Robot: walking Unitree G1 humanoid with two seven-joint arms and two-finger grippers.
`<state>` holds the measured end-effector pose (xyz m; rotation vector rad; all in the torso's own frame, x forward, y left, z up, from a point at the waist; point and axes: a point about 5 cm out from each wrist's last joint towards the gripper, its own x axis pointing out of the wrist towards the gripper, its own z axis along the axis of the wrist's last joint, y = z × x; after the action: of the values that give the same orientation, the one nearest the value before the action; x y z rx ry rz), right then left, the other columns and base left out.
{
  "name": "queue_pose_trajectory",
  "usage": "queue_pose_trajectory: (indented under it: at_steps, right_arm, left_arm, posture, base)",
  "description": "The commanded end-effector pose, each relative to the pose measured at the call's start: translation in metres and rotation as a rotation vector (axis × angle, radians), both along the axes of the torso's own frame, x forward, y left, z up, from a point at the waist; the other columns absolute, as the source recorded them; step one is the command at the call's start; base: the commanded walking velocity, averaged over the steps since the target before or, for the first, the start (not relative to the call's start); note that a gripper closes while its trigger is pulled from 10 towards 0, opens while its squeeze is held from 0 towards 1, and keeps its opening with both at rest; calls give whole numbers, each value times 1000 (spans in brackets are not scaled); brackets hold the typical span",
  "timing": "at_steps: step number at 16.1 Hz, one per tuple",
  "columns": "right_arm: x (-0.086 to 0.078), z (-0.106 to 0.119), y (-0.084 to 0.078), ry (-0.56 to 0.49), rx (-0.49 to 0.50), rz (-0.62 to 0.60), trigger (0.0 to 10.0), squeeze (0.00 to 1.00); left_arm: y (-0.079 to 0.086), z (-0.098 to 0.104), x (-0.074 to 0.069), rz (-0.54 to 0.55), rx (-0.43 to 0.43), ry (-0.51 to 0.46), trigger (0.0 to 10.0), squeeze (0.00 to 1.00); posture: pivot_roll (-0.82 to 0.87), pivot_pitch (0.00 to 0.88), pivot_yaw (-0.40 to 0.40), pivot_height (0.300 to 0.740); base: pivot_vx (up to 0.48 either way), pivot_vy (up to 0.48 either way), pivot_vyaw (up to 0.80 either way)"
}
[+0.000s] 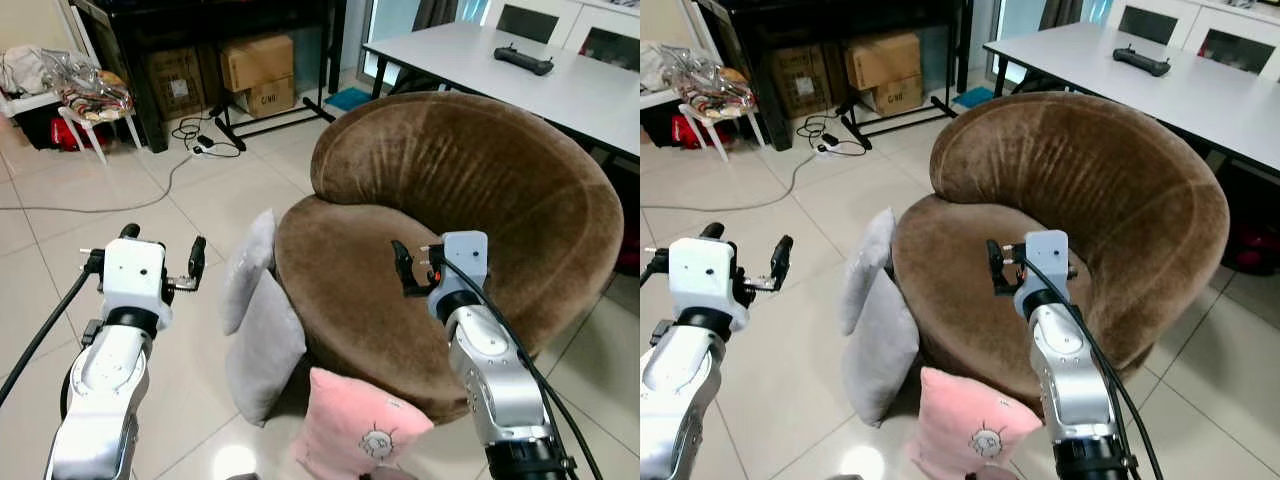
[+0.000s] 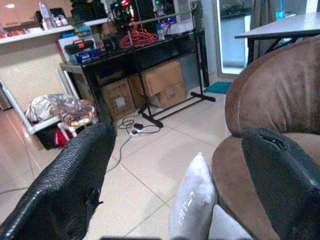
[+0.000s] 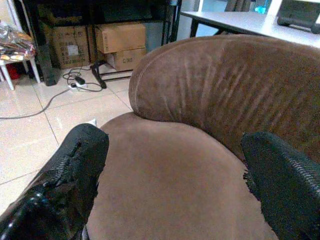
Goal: Move the pillow to the sofa from floor
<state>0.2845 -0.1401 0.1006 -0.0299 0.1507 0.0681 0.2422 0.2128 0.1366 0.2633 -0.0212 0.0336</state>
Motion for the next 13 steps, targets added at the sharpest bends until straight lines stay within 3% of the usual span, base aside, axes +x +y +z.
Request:
queue_pose_trajectory:
  at_steps: [1,8,12,13]
  right_arm:
    - [-1,0,-5,-5,11,-23,10000,1000]
    - [-2,-3,-4,3,2,-21,10000,1000]
    - [-2,-2,-5,-2,-25,-13,10000,1000]
    - [-2,-3,-6,2,-34,-13,10000,961]
  left_arm:
    - [-1,-1,0,-17,14,-2,10000,0]
    - [1,-3,-3,11,35,-11,10000,0]
    - [2,-4,-4,22,20,-17,10000,0]
    - [2,-4,-4,15,12,-21,10000,0]
  posture:
    - [14,0,-19,671]
    - [20,0,-31,601]
    - [18,0,-37,591]
    - [18,0,-37,591]
  base:
    - [0,0,0]
    - [0,0,0]
    - [0,0,0]
    - [0,0,0]
